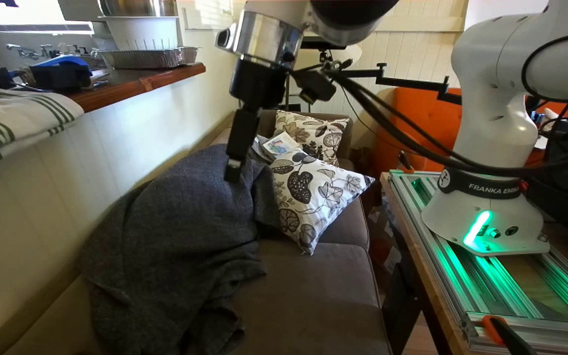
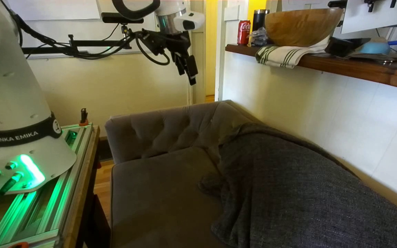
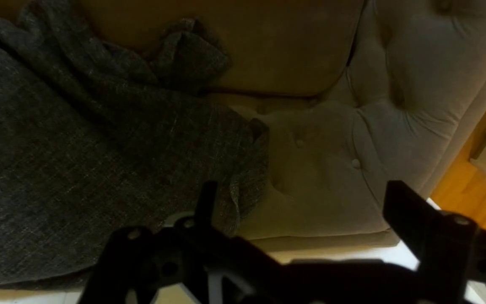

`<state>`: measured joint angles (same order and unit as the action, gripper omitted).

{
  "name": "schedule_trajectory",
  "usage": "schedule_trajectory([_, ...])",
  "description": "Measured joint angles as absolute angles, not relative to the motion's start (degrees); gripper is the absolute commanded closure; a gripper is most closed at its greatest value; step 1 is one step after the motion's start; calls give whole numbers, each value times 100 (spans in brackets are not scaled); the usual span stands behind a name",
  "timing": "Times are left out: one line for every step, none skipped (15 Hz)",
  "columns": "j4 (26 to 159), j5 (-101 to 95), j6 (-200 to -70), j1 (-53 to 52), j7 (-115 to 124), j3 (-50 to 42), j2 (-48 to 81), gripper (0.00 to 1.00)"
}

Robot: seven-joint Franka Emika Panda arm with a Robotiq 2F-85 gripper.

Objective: Fold the blanket

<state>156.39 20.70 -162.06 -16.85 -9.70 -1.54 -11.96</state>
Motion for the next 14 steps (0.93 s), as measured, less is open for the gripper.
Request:
schedule_trajectory([15506,2197,-16493,-1771,-977,-136,-842,0])
schedule_trajectory([15346,2263,-16737,-1845,-977,-124,-497,0])
schedule_trajectory([15156,2268,-16954,-1901,-968,-122,-147,0])
schedule_trajectory([14940,2268,-17121,-1926,-956,-117,202,0])
schedule_trajectory([14676,2268,-17144,-1926,-893,-117,569,0])
schedule_trajectory([14459,2268,-17142,-1921,-855,-121,874,0])
schedule_trajectory([14281,2268,-17142,-1917,-840,-125,1120,0])
schedule_trajectory([14165,2268,-17142,-1914,-832,-128,1277,0])
schedule_trajectory([14103,2268,-17142,-1913,-827,-128,1353,0])
schedule_trajectory([14077,2268,-17142,-1913,-823,-128,1369,0])
schedule_trajectory([14067,2268,-17142,-1913,-822,-128,1367,0])
schedule_trajectory([14065,2268,-17142,-1913,-821,-128,1364,0])
schedule_trajectory([14065,2268,-17142,-1913,-821,-128,1364,0])
schedule_trajectory([14067,2156,-17142,-1820,-763,-44,1364,0])
